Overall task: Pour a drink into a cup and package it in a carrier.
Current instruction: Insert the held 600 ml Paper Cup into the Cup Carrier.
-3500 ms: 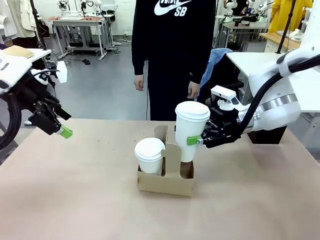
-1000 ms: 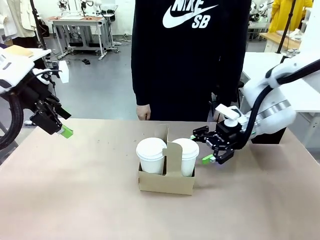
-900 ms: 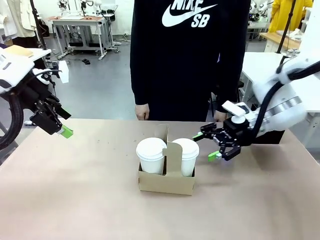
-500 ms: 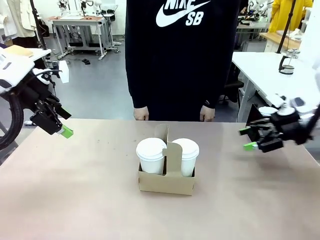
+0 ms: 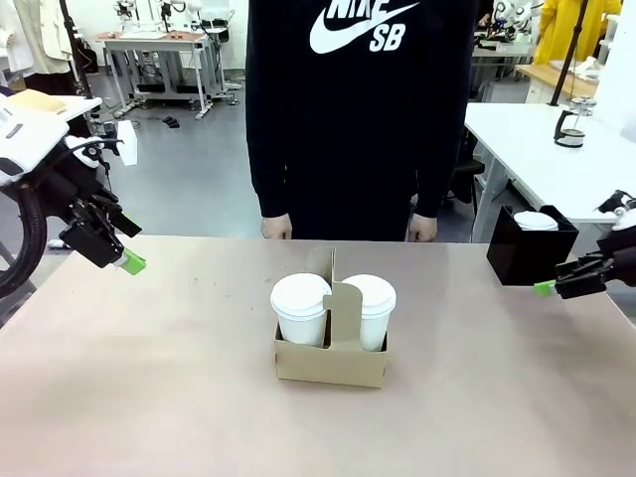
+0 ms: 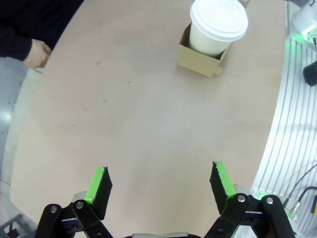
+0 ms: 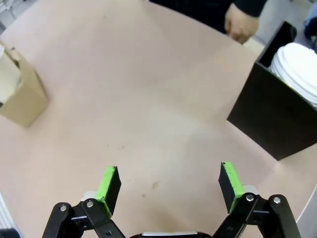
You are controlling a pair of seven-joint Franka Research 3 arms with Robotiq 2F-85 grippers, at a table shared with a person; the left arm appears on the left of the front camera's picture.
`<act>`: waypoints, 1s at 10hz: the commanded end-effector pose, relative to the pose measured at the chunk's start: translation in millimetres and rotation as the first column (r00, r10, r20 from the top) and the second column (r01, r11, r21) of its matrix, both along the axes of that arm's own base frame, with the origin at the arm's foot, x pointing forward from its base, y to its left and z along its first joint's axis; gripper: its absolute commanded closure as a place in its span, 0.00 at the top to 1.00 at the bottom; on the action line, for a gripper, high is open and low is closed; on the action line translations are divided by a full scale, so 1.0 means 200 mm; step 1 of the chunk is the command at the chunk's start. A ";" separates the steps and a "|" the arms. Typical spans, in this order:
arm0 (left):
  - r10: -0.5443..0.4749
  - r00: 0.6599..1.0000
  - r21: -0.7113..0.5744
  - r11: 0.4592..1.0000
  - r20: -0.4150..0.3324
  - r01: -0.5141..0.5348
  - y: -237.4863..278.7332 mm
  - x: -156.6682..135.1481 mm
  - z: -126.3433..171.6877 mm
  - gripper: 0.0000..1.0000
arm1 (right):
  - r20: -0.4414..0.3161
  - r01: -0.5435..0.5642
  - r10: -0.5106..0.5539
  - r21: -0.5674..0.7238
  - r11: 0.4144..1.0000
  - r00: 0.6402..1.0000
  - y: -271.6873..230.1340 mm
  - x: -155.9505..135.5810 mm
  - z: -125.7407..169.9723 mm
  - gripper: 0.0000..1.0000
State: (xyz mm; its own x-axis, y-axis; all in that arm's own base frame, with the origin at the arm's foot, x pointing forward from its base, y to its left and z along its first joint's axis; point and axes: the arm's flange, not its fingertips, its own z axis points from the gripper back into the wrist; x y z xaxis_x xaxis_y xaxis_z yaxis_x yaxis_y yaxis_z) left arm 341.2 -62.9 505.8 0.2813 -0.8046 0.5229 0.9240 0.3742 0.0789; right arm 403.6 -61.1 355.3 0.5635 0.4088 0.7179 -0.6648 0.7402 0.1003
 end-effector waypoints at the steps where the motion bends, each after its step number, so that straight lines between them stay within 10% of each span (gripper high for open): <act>1: 0.001 1.000 -0.021 1.000 -0.007 -0.002 0.00 0.00 0.00 1.00 | -0.027 0.008 -0.007 0.034 0.999 1.000 0.11 -0.16 -0.03 1.00; 10: 0.001 1.000 -0.021 1.000 -0.007 -0.002 0.00 0.00 0.00 1.00 | -0.015 0.004 -0.004 0.009 1.000 1.000 0.02 0.00 -0.01 1.00</act>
